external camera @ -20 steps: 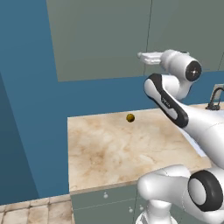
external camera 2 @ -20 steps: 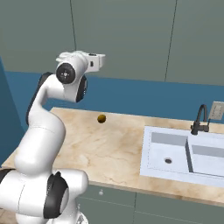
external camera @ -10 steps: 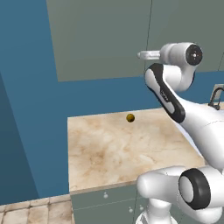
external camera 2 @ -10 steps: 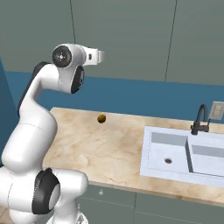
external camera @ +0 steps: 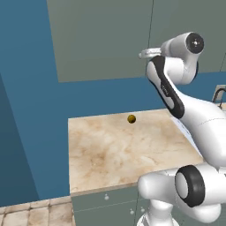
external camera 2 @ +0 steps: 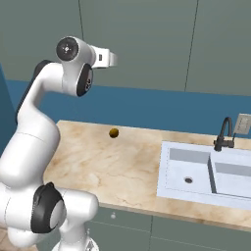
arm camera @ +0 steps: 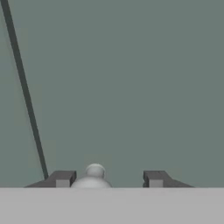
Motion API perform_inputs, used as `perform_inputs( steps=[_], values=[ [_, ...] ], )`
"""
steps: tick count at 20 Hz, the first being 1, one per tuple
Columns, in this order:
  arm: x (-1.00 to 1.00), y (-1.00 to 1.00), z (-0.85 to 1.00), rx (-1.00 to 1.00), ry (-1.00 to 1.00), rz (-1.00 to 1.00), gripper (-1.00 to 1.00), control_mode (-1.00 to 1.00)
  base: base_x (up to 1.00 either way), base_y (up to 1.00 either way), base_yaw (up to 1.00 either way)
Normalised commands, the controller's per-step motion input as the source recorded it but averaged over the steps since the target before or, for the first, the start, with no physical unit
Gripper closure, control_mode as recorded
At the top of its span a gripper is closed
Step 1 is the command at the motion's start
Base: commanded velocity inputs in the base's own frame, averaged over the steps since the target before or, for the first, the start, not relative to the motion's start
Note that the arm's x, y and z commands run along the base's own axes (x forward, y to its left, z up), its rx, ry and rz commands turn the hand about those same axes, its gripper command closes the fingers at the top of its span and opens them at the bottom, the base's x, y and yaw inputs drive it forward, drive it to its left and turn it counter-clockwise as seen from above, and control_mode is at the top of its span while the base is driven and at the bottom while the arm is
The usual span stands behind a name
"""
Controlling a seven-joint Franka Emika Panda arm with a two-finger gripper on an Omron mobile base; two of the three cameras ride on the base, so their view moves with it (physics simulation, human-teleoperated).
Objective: Pick the soap dispenser and bar soap from the cabinet and place them on the counter.
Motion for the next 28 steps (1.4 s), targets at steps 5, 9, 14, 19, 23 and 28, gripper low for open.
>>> perform_inputs(
  steps=[5,9,14,19,23,28],
  values=[
    [0.09,0.0,-0.3,0.0,0.04,0.02,1.0,-1.0,0.0,0.0,0.0],
    [0.0,-0.01,-0.25,0.0,0.0,0.04,1.0,-1.0,0.0,0.0,0.0],
    [-0.09,-0.1,-0.18,0.03,-0.06,0.07,1.0,-1.0,0.0,0.0,0.0],
    [-0.27,-0.31,-0.12,0.01,-0.07,0.06,1.0,-1.0,0.0,0.0,0.0],
    [-0.34,-0.48,-0.08,0.0,-0.01,0.05,1.0,-1.0,0.0,0.0,0.0],
    [-0.33,-0.61,-0.06,0.0,0.0,0.06,1.0,-1.0,0.0,0.0,0.0]
  ],
)
